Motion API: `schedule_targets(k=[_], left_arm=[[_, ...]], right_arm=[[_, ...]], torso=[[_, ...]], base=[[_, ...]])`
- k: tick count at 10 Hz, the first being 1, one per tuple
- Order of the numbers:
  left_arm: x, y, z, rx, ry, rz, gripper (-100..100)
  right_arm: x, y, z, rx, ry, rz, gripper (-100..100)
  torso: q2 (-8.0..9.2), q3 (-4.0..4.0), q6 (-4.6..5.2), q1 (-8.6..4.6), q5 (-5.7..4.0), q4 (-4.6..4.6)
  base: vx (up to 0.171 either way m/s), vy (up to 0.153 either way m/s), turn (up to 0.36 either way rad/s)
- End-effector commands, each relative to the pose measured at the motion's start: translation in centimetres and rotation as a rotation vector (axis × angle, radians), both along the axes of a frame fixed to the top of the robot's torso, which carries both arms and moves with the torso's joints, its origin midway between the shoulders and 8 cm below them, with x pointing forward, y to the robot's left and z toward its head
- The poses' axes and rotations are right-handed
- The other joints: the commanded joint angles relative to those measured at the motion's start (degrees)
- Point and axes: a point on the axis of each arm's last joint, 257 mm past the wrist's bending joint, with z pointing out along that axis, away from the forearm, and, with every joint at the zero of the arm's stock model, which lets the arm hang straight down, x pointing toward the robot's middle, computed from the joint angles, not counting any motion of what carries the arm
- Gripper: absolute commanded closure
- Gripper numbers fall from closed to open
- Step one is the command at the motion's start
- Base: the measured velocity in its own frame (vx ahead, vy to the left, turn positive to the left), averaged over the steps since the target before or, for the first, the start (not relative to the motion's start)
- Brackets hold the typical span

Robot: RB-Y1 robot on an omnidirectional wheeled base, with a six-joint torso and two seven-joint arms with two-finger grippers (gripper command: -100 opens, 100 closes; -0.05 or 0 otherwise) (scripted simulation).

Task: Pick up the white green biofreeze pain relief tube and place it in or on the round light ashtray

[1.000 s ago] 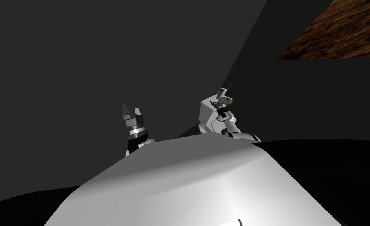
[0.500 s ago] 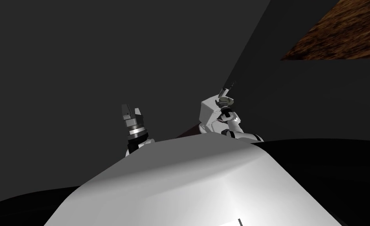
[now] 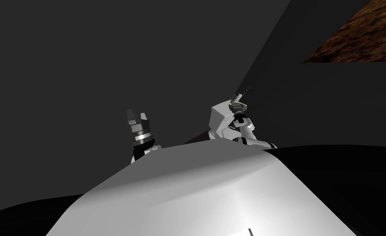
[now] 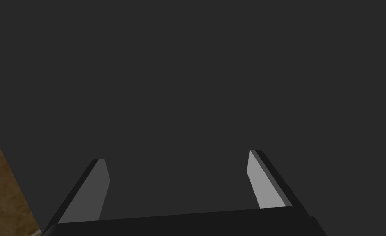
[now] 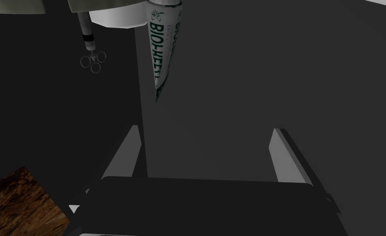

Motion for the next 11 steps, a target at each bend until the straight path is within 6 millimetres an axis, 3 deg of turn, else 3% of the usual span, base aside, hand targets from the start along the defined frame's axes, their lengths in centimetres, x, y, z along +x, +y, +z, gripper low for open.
schedule_targets(k=[1, 4, 5, 6, 7, 8, 11], left_arm=[[0.0, 0.0, 0.0, 0.0, 0.0, 0.0, 0], [0.0, 0.0, 0.0, 0.0, 0.0, 0.0, 0], [0.0, 0.0, 0.0, 0.0, 0.0, 0.0, 0], [0.0, 0.0, 0.0, 0.0, 0.0, 0.0, 0], [0.0, 0.0, 0.0, 0.0, 0.0, 0.0, 0], [0.0, 0.0, 0.0, 0.0, 0.0, 0.0, 0], [0.0, 0.0, 0.0, 0.0, 0.0, 0.0, 0]], right_arm=[[-0.6, -1.1, 0.2, -0.009, -0.007, -0.022, -100], [-0.7, -1.4, 0.7, -0.022, -0.016, -0.028, -100], [-0.6, -1.4, 0.8, -0.025, -0.017, -0.027, 0], [0.0, -2.2, 2.4, -0.029, -0.026, -0.037, -100], [-0.3, -1.7, 1.8, -0.031, -0.023, -0.03, -100], [-0.2, -1.7, 1.9, -0.029, -0.023, -0.032, 100], [-0.2, -1.7, 1.9, -0.029, -0.023, -0.032, 100]], torso=[[0.0, 0.0, 0.0, 0.0, 0.0, 0.0], [-0.32, -0.17, -0.07, 0.17, 0.03, -0.06], [-0.18, -0.11, 0.0, 0.15, 0.03, -0.05], [-0.02, -0.02, 0.0, 0.11, 0.02, -0.01], [-0.09, -0.04, -0.03, 0.07, 0.03, -0.01], [-0.03, -0.03, 0.0, 0.07, 0.01, -0.02], [0.08, 0.05, 0.0, 0.1, 0.02, 0.02]], base=[[0.037, -0.008, 0.136], [0.081, 0.01, 0.133], [0.009, 0.002, -0.006], [0.045, -0.011, 0.07], [0.029, -0.011, 0.023], [0.0, 0.0, 0.0], [0.0, 0.0, 0.0]])
